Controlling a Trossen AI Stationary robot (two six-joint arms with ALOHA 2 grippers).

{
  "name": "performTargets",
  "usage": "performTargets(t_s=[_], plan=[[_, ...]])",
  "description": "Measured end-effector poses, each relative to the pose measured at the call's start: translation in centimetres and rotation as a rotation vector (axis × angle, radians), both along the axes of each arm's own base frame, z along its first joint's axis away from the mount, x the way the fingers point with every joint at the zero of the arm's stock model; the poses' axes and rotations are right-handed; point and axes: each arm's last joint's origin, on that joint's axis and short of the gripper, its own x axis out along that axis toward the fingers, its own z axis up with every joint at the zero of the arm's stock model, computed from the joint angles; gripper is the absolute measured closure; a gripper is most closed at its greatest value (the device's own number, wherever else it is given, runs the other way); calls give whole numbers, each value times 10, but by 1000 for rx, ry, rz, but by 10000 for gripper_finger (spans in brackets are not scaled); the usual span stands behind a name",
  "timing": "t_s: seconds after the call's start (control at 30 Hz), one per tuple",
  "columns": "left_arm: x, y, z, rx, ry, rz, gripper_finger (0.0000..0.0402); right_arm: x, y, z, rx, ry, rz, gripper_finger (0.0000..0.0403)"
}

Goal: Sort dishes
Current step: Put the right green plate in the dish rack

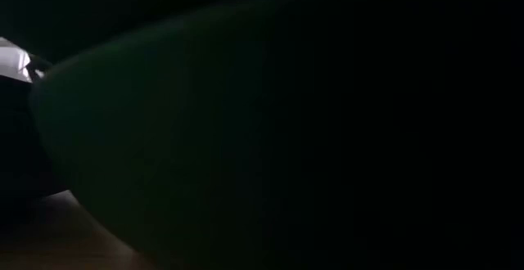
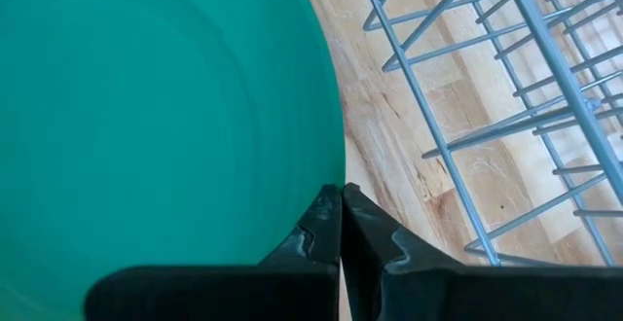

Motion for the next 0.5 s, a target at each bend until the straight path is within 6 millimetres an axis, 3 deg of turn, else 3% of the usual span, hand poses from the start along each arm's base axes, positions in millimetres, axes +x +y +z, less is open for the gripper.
performTargets(t_s=[0.5], plan=[[18, -2, 2, -13, -23, 30, 205, 1, 1, 0, -6, -11, 13, 403]])
